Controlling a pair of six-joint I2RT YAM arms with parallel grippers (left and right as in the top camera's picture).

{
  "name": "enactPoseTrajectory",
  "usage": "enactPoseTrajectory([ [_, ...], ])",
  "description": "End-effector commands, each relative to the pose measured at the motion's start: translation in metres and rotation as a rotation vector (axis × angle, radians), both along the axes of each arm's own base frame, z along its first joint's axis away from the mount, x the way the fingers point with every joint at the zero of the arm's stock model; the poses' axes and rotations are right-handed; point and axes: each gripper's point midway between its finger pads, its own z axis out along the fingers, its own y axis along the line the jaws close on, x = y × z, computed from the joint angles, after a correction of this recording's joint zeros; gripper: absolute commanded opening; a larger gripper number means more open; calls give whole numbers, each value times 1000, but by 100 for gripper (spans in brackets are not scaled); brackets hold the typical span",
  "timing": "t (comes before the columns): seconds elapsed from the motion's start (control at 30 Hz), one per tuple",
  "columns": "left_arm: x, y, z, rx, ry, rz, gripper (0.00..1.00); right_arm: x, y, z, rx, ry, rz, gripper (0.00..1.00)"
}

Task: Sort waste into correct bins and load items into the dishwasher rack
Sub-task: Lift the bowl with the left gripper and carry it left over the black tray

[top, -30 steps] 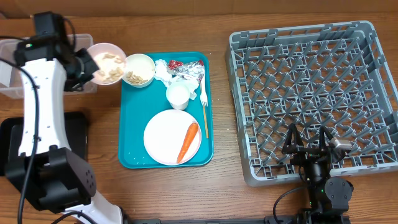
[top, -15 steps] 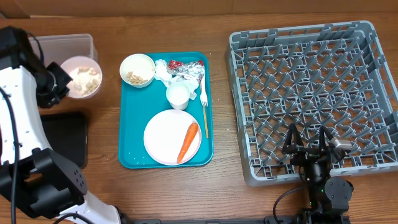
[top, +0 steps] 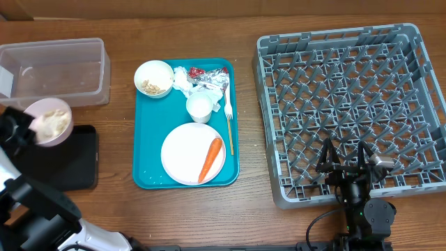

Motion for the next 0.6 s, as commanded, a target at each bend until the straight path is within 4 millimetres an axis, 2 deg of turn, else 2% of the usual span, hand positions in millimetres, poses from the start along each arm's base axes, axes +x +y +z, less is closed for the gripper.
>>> enactPoseTrajectory([
  [0.0, -32, 37, 7, 118, 92, 91, 4, 0, -1, -1, 4, -6, -5, 100],
  [0.1, -67, 60, 12, 232, 229, 220, 4, 0, -1, -1, 4, -6, -5, 100],
  [0.23, -97, 78, 26, 390, 381, 311, 4, 0, -1, -1, 4, -6, -5, 100],
  [0.57, -113, 92, 41, 550, 492, 362, 4, 0, -1, -1, 4, -6, -5, 100],
])
